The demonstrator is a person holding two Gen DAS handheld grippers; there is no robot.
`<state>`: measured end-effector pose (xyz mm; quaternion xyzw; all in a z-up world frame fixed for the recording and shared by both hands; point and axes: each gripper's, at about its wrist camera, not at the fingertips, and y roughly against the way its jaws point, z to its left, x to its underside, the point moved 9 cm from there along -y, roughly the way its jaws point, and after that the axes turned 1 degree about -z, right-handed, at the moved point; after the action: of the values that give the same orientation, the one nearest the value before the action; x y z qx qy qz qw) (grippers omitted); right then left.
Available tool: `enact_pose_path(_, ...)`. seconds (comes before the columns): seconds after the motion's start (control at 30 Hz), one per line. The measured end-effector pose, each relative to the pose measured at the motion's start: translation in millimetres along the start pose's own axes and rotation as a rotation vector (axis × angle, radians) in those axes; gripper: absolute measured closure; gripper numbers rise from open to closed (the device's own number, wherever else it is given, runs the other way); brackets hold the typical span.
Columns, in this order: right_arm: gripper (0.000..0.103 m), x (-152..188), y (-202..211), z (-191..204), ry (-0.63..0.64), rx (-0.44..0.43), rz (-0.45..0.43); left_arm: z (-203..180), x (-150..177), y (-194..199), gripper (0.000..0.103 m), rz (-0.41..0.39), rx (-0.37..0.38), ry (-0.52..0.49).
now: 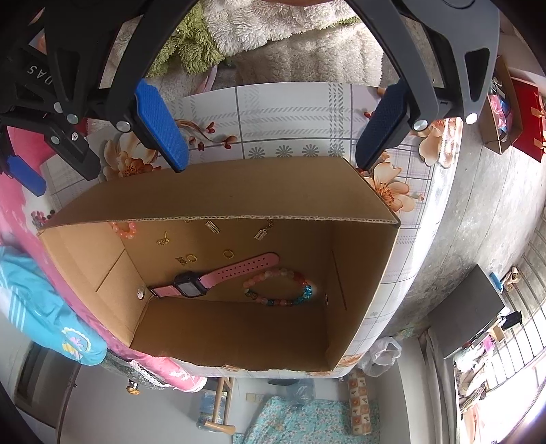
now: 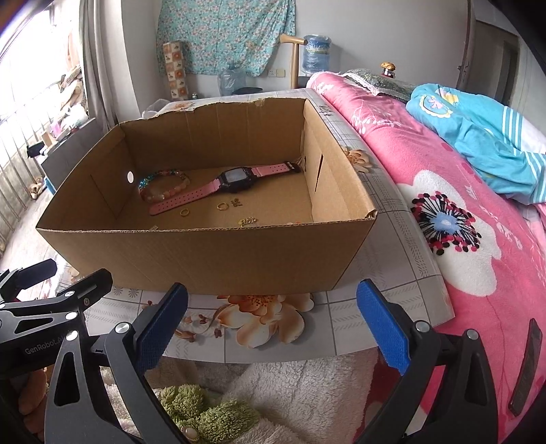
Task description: Organize jewelry
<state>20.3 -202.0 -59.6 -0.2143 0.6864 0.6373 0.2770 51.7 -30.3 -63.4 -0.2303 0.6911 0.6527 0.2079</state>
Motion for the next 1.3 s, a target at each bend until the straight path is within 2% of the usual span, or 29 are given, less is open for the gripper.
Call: enact_pose_path(1.3,0.006,-1.6,-3.0,0.1,-0.003,-0.008,0.008,0.0,-0.7,-1.9,0.008,0.004,0.0,-0.001)
